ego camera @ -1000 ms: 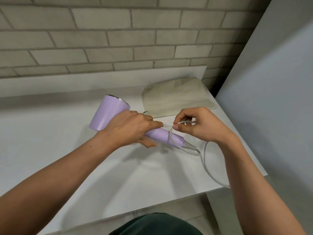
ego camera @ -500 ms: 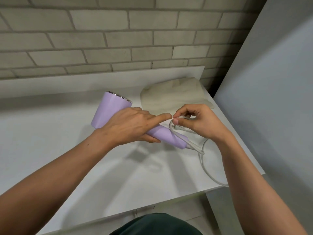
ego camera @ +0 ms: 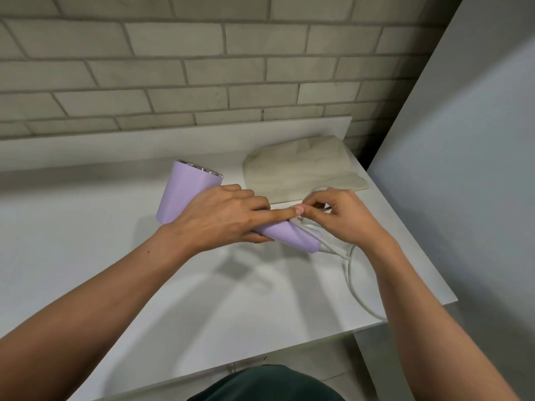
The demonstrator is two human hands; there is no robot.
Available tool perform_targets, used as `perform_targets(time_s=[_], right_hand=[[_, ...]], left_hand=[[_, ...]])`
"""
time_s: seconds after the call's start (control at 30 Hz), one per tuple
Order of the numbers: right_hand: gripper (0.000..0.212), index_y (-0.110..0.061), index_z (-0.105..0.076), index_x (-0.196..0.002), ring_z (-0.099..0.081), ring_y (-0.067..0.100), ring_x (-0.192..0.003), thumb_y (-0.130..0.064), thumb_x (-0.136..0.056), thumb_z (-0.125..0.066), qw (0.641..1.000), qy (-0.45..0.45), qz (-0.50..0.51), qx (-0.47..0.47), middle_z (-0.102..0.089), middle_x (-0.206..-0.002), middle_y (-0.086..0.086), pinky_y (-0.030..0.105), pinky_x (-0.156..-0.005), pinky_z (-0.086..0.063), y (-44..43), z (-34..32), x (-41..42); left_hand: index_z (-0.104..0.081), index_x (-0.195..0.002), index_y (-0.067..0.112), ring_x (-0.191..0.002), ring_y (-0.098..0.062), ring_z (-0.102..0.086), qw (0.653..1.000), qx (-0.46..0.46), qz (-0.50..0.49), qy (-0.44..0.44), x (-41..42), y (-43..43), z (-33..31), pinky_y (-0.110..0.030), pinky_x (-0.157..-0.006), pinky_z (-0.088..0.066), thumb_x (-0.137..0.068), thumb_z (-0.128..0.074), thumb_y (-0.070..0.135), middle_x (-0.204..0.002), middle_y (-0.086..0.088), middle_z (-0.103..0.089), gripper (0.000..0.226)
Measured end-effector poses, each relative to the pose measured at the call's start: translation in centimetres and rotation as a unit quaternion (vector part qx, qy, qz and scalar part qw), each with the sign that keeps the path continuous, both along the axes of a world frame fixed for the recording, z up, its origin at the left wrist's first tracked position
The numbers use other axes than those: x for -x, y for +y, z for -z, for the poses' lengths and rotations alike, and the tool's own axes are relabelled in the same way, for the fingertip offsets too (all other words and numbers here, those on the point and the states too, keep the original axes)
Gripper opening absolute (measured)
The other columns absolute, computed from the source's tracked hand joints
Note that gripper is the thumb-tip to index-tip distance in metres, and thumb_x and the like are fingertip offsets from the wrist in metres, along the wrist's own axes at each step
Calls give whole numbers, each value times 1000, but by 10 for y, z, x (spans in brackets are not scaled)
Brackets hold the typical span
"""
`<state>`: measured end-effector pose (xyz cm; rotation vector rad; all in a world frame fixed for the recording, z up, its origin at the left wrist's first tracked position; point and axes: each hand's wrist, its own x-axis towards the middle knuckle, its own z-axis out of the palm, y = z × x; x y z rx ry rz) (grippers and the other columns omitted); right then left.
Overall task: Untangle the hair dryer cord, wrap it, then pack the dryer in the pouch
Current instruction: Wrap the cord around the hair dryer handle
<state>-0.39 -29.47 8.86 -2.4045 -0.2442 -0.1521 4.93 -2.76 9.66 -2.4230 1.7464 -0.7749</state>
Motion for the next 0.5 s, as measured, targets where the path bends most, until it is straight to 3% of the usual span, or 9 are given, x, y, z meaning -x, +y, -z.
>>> perform_targets(time_s=[0.07, 0.13, 0.2, 0.27, 0.37, 0.5], right_hand=[[40, -17, -71, -86, -62, 25, -75, -50, -96, -51, 998, -33, -22, 53, -70, -76, 0, 39, -66, -45, -4, 10, 1], [28, -13, -70, -100, -64, 34, -81, -34, -98, -51, 991, -41, -26, 122, -73, -87, 7, 39, -69, -45, -1, 19, 6], [32, -21, -61, -133, -65, 35, -101, -30, -104, -52, 979, -21, -40, 198, -75, -116, 5, 41, -83, -49, 11, 27, 14], [42, -28, -46, -149, -63, 37, -108, -30, -107, -47, 969, -1, -81, 232, -70, -129, 5, 42, -87, -49, 28, 30, 24], [33, -23, -52, -139, -63, 36, -101, -32, -110, -39, 959, -21, -110, 260, -69, -122, 1, 37, -79, -41, 46, 25, 29], [16, -31, -62, -118, -65, 28, -95, -29, -107, -50, 957, -104, -126, 238, -71, -118, -6, 38, -78, -51, 55, 3, 25]], left_hand=[[-45, -150, 38, -66, -26, -62, 998, 34, -43, 10, -3, 1, -4, -31, -57, -42, -94, -66, 48, -86, 6, -66, 60], [-54, -145, 37, -63, -29, -63, 992, 68, -107, 26, -7, 3, -8, -30, -53, -39, -90, -71, 49, -82, 4, -65, 59], [-49, -148, 39, -66, -31, -67, 981, 65, -174, 56, -12, 6, -11, -30, -50, -36, -90, -67, 52, -88, 4, -66, 61], [-36, -154, 45, -76, -32, -69, 966, 36, -236, 96, -14, 6, -8, -31, -53, -35, -94, -58, 57, -100, 6, -66, 65], [-22, -157, 50, -90, -31, -69, 945, -8, -290, 152, -14, 5, 4, -32, -61, -40, -98, -51, 59, -116, 9, -64, 66], [-17, -156, 55, -103, -25, -66, 934, -76, -276, 212, -4, 0, 13, -31, -68, -38, -100, -49, 54, -122, 11, -63, 64]])
